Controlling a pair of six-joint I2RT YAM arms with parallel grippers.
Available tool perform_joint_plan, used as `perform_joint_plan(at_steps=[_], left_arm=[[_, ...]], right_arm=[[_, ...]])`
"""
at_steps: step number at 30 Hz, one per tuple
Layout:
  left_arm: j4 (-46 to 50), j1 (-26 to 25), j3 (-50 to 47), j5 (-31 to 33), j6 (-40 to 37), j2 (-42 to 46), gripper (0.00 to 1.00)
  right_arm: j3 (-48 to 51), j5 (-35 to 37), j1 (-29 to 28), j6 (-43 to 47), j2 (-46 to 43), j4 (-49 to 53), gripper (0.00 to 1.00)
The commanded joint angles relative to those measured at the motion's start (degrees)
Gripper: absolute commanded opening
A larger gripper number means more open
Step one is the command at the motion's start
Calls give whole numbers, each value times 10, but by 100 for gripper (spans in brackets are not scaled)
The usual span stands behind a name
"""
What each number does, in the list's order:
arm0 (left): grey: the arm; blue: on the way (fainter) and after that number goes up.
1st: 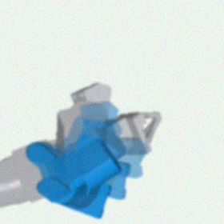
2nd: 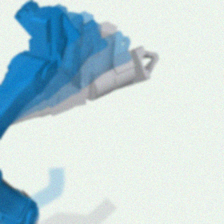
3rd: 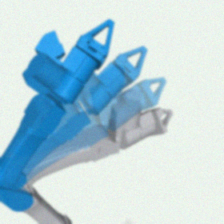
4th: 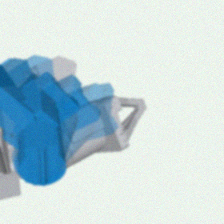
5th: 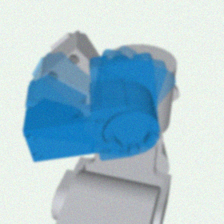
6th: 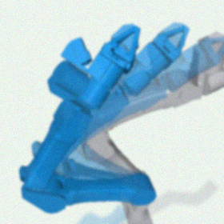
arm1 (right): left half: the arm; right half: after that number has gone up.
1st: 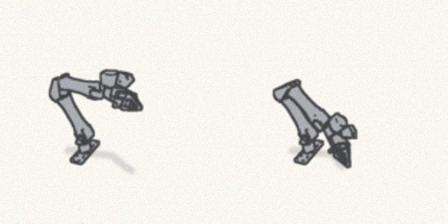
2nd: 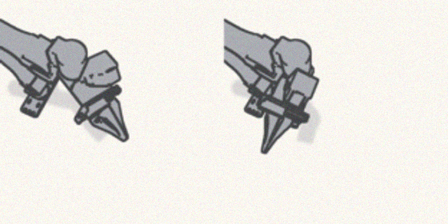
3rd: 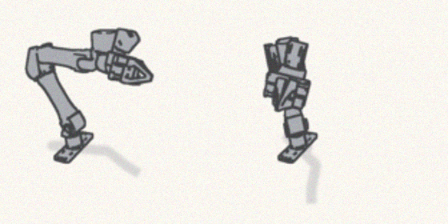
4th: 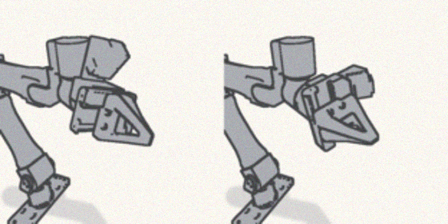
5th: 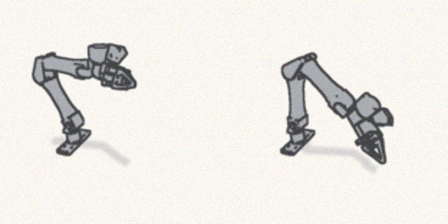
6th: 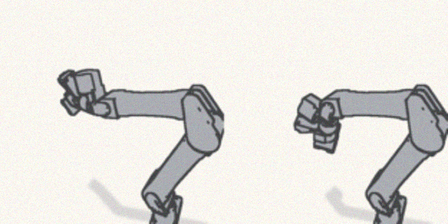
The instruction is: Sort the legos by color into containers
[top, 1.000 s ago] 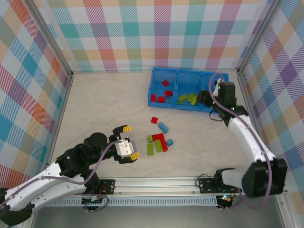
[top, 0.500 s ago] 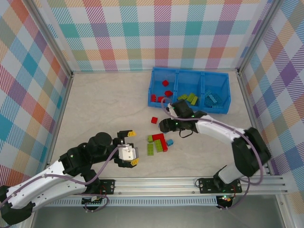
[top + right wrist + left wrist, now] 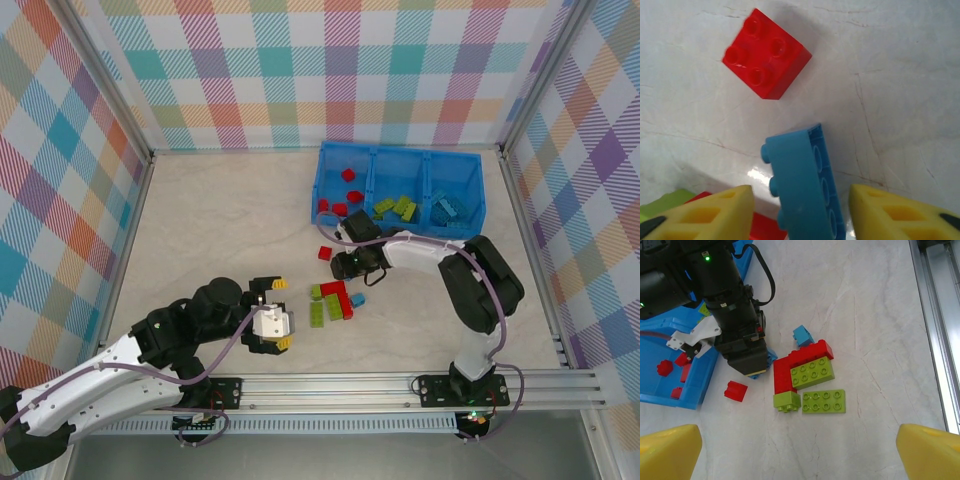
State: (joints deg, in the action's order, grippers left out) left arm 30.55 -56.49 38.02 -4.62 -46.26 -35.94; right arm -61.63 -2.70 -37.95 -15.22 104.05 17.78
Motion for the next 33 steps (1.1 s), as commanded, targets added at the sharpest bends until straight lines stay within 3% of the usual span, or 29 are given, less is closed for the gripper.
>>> perform_joint_plan(at_steps=[1, 8, 13, 16, 20, 25, 33], left_arm=[[7, 2, 1, -3, -11, 0, 100], [-4, 2, -6, -12, -14, 11, 100], [-62, 6, -8, 20, 64, 12, 100], [-102, 20, -7, 35, 131, 11, 100], [-139, 42, -5, 68, 204, 13, 100], [-159, 66, 18, 141, 315, 7, 100], [-153, 100, 34, 133, 357, -8, 100]], right_arm=[[-4, 16, -4, 6, 0, -6, 41], [43, 41, -3, -6, -69, -46, 24], [96, 78, 12, -35, -179, -93, 21], [131, 61, 65, -80, -254, -134, 21], [144, 22, 179, -118, -318, -153, 18], [88, 29, 289, -85, -300, -136, 18], [-36, 27, 392, -82, -154, -158, 18]])
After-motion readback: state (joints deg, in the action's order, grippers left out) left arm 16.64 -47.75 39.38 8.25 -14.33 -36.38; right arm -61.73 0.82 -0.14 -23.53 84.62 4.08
